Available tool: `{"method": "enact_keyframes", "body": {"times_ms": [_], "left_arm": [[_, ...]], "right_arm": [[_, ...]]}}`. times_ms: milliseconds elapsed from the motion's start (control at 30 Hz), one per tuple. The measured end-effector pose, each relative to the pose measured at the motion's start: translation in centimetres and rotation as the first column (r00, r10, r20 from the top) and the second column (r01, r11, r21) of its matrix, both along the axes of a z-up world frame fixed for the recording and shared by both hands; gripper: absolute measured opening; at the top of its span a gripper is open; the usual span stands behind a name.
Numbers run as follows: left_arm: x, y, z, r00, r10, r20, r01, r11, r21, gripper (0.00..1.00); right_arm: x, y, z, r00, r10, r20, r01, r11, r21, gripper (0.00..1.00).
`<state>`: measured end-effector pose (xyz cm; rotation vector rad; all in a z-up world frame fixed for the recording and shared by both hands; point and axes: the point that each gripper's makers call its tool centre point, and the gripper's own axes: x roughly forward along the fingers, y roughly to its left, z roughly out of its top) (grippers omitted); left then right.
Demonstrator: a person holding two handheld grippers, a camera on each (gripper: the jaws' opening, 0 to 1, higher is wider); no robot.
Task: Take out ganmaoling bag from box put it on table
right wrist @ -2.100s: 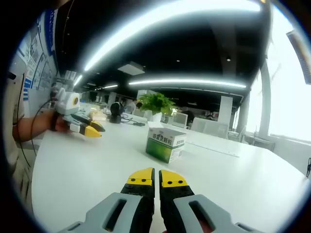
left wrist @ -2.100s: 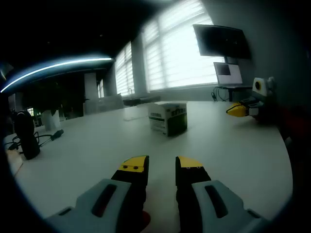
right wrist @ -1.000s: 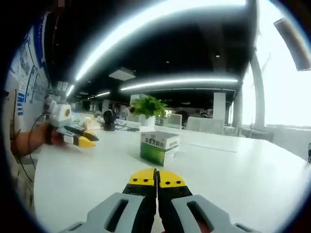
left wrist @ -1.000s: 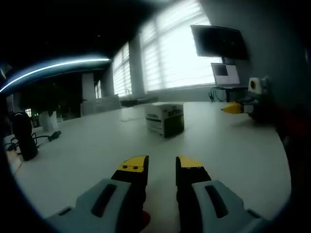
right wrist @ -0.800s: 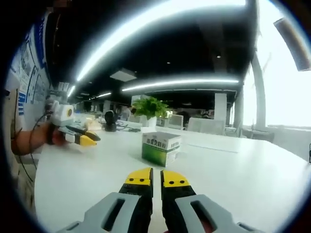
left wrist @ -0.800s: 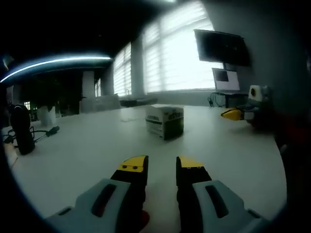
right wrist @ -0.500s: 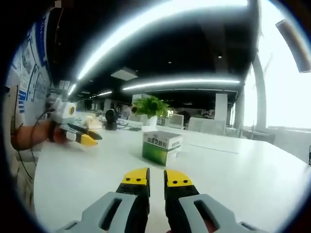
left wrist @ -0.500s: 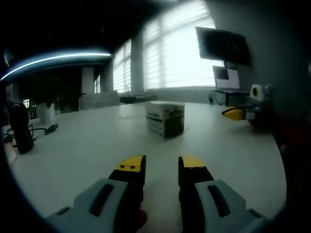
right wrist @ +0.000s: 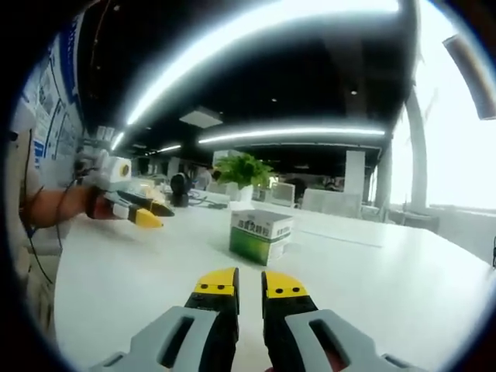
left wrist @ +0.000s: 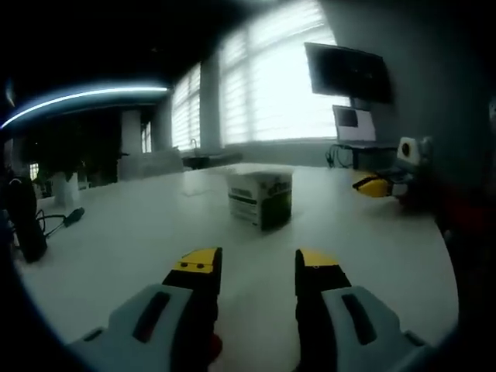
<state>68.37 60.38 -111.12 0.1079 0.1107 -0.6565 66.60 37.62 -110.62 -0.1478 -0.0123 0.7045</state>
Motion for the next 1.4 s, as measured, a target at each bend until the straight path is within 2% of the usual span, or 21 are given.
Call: {"method": "enact_keyframes", "body": {"times_ms": [167, 267, 400, 533, 667, 767, 1067, 1267, 1400], "left_arm": [[0.8, -1.1, 0.0, 0.999, -0.045, 0.014, 0.045, 0.998, 0.044, 0.42], [1.5, -1.8, -0.2, 0.998, -0.067, 0.010, 0.066, 0.995, 0.075, 0.43], [2.6, -2.4, 0.0, 0.996, -0.090, 0.015, 0.089, 0.992, 0.087, 0.44], [3.8, -2.9, 0.3, 0.993, -0.113, 0.016, 0.111, 0.991, 0.075, 0.46], [4.6, -3.8, 0.7, 0.986, -0.164, 0.006, 0.164, 0.986, 0.012, 0.50], [5.7, -4.3, 0.7, 0.985, -0.175, -0.002, 0.175, 0.985, -0.001, 0.52], [8.6, -5.6, 0.3, 0.971, -0.233, 0.046, 0.228, 0.970, 0.085, 0.57], [10.5, -6.0, 0.2, 0.966, -0.257, 0.013, 0.257, 0.966, -0.005, 0.61], [10.9, -6.7, 0.2, 0.959, -0.283, 0.009, 0.283, 0.959, -0.020, 0.63]], "right_arm": [[0.0, 0.0, 0.0, 1.000, 0.000, 0.002, 0.000, 1.000, -0.006, 0.07], [-0.1, 0.1, -0.1, 1.000, 0.003, 0.003, -0.003, 1.000, -0.009, 0.07], [-0.1, 0.1, -0.1, 1.000, 0.004, 0.004, -0.004, 1.000, -0.014, 0.07], [-0.2, 0.2, -0.1, 1.000, 0.011, 0.007, -0.011, 1.000, -0.011, 0.07], [-0.2, 0.3, -0.1, 1.000, 0.011, 0.009, -0.011, 1.000, -0.014, 0.07], [-0.2, 0.2, -0.1, 1.000, 0.010, 0.007, -0.010, 1.000, -0.013, 0.07], [-0.2, 0.2, -0.2, 1.000, 0.012, 0.008, -0.012, 1.000, -0.019, 0.07], [-0.2, 0.1, -0.2, 1.000, 0.009, 0.010, -0.009, 1.000, -0.019, 0.07], [-0.2, 0.2, -0.3, 1.000, 0.013, 0.007, -0.013, 1.000, -0.021, 0.07]]}}
